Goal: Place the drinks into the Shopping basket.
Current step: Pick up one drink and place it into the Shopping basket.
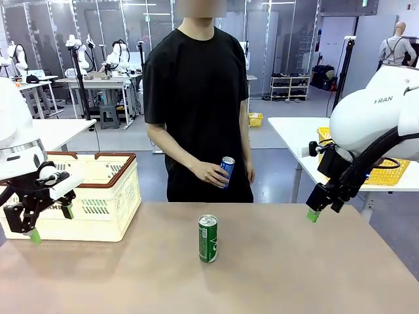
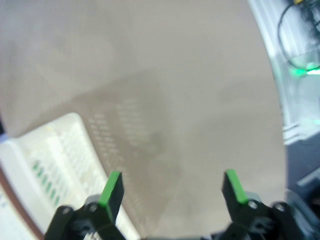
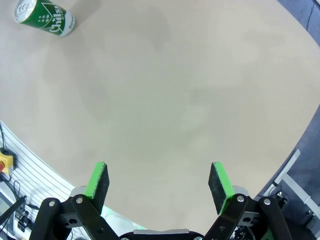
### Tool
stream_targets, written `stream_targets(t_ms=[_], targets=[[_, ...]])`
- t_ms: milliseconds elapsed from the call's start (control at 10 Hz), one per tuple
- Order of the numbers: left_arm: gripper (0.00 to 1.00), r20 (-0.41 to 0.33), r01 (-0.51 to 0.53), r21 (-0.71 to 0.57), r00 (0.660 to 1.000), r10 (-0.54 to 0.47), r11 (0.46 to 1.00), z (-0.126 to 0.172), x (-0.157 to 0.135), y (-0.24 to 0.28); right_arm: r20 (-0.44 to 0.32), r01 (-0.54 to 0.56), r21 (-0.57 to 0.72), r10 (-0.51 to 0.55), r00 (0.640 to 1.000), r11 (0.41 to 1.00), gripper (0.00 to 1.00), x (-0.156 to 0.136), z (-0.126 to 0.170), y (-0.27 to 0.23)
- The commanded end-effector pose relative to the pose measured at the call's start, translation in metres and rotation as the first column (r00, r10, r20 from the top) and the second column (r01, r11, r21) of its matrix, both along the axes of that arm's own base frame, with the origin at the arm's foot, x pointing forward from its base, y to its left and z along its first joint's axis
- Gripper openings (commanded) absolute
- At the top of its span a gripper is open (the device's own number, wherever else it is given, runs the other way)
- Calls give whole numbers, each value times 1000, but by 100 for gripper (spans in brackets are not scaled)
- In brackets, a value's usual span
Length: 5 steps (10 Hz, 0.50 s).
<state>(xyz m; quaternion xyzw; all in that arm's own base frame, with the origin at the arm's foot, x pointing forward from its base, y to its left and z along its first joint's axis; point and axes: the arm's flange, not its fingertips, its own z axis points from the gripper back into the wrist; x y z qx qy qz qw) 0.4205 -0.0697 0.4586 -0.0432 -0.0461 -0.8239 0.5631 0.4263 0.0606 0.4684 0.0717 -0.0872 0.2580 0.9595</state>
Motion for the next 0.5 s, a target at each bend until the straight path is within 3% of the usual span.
stream_targets(t_ms=[0,200,400], targets=[[100,15,82,-30,997,-81,996,9,-21,-29,-1,-8,-11,8,1000,1000,100,0,2,-2],[100,18,193,-45,981,-192,980,27,-41,-74,-1,-8,-11,8,1000,1000,100,0,2,-2],[100,39,302,-43,953,-300,952,47,-42,-133,-1,-8,-11,8,1000,1000,100,0,2,-2]])
